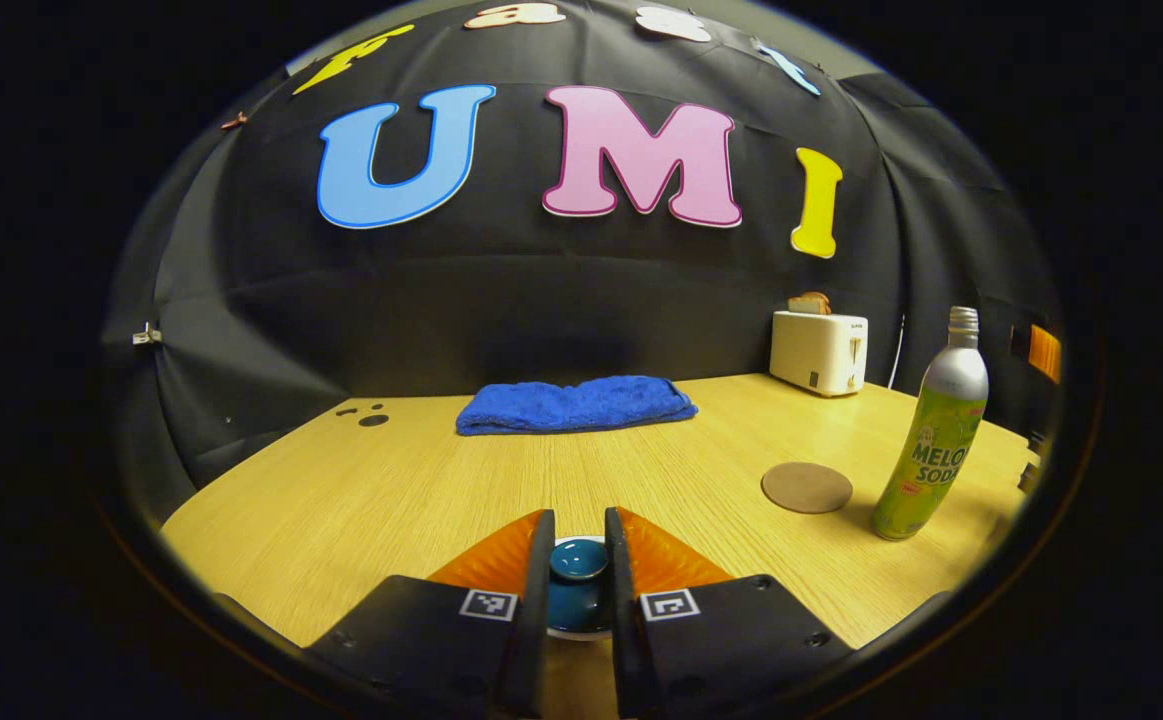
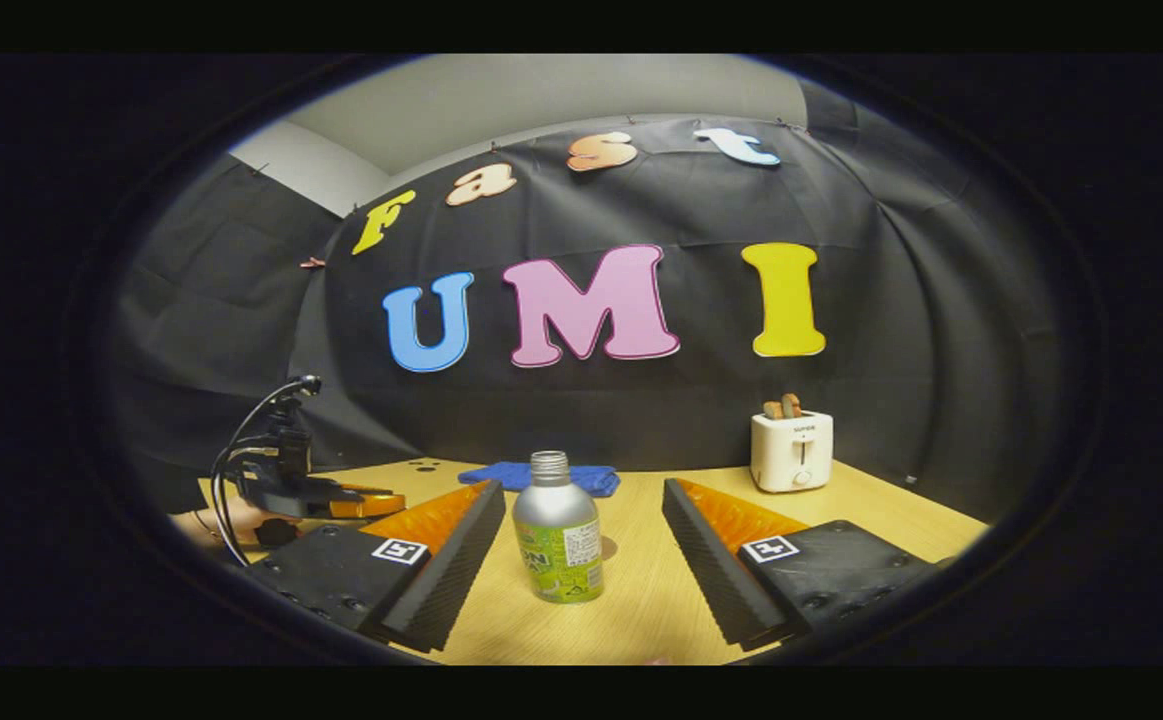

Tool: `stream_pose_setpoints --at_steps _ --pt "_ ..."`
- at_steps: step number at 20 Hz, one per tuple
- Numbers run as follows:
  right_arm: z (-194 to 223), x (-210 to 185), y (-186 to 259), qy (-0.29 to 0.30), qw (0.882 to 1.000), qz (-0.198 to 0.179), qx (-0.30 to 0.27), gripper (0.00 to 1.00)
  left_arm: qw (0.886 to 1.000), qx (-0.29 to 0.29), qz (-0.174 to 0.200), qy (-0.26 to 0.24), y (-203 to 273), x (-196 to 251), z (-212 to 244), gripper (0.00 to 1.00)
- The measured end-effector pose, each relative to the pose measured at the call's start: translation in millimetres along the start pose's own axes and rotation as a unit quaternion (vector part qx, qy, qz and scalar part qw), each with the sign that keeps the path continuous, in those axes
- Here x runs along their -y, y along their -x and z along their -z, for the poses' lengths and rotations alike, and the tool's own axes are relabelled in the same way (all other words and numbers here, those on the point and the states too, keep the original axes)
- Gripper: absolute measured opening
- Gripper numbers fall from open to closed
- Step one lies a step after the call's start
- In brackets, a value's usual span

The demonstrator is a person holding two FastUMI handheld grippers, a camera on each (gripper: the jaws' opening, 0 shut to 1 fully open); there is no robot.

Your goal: Open the teacup lid with one hand, grasp the water bottle and pour water into the teacup with the other hand; after pouring, place the water bottle on the coaster and then close the teacup lid.

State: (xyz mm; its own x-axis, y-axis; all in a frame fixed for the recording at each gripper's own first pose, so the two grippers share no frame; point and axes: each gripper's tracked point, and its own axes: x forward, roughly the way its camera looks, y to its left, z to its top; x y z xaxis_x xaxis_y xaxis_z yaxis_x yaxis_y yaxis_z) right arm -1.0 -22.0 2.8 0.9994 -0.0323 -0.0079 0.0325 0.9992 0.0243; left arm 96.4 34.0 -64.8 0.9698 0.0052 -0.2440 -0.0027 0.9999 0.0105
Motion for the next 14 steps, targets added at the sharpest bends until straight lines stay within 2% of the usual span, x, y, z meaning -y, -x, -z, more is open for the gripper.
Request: stream_pose_setpoints --at_steps 3,6,9,13,14 --pt "13 -4 -4 0.005 1.0 -0.007 -0.016 0.98 0.999 0.028 -0.003 0.019 15 -5 -17 0.3" --pt "34 -14 -12 -0.009 0.999 -0.025 -0.045 0.98 0.995 0.077 -0.012 0.065 44 -21 -42 0.3" --pt "52 -15 -23 0.003 0.998 -0.018 -0.066 1.0 0.989 0.094 -0.017 0.113 73 -40 -46 0.3" --pt "78 -13 -42 0.018 0.994 -0.005 -0.104 0.98 0.985 0.108 -0.025 0.135 96 -61 -45 0.32" --pt "81 -14 -46 0.017 0.994 -0.002 -0.11 0.98 0.984 0.11 -0.028 0.139 98 -65 -45 0.3"
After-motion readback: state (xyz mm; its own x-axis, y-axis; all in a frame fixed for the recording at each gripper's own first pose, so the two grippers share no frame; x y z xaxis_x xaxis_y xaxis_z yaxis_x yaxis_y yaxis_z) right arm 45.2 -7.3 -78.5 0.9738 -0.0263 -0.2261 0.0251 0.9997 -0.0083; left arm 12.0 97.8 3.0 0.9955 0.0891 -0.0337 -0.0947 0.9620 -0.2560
